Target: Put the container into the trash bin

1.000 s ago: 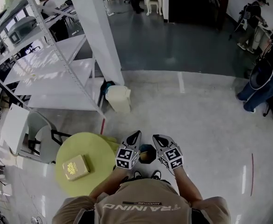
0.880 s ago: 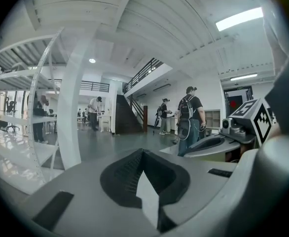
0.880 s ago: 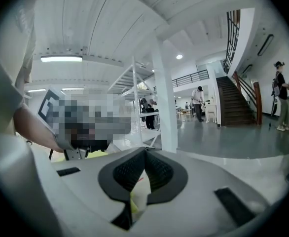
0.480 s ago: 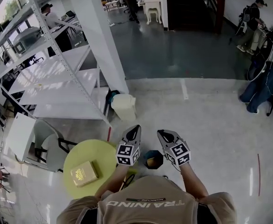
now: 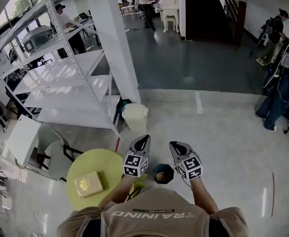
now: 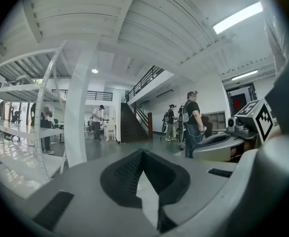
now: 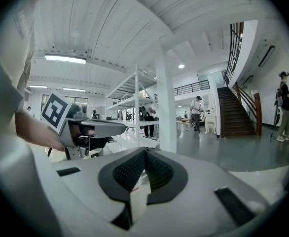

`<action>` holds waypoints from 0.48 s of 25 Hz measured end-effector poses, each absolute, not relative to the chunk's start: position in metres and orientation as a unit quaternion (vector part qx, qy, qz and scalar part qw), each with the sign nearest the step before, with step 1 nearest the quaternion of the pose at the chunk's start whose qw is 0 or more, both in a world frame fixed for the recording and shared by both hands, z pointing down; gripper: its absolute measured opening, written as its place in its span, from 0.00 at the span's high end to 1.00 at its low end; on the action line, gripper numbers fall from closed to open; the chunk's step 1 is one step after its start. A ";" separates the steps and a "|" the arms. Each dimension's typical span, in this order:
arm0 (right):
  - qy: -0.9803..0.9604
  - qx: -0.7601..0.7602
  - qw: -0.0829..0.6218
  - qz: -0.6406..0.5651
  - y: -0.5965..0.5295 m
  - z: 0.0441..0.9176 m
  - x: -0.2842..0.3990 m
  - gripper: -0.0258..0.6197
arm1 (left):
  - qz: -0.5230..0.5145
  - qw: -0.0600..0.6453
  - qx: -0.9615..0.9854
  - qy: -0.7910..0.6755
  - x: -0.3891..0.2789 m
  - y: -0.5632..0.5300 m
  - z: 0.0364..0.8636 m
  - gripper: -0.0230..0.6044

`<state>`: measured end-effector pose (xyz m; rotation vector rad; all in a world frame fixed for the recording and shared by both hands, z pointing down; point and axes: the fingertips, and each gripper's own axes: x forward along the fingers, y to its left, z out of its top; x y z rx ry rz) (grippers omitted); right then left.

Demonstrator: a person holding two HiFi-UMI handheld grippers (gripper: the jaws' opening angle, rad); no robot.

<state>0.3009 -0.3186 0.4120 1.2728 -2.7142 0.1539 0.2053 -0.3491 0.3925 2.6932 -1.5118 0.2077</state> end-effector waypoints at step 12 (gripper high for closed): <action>-0.902 0.419 0.087 0.053 -0.306 0.415 0.291 0.96 | 0.058 0.043 0.872 -0.483 0.203 -0.337 0.400 0.96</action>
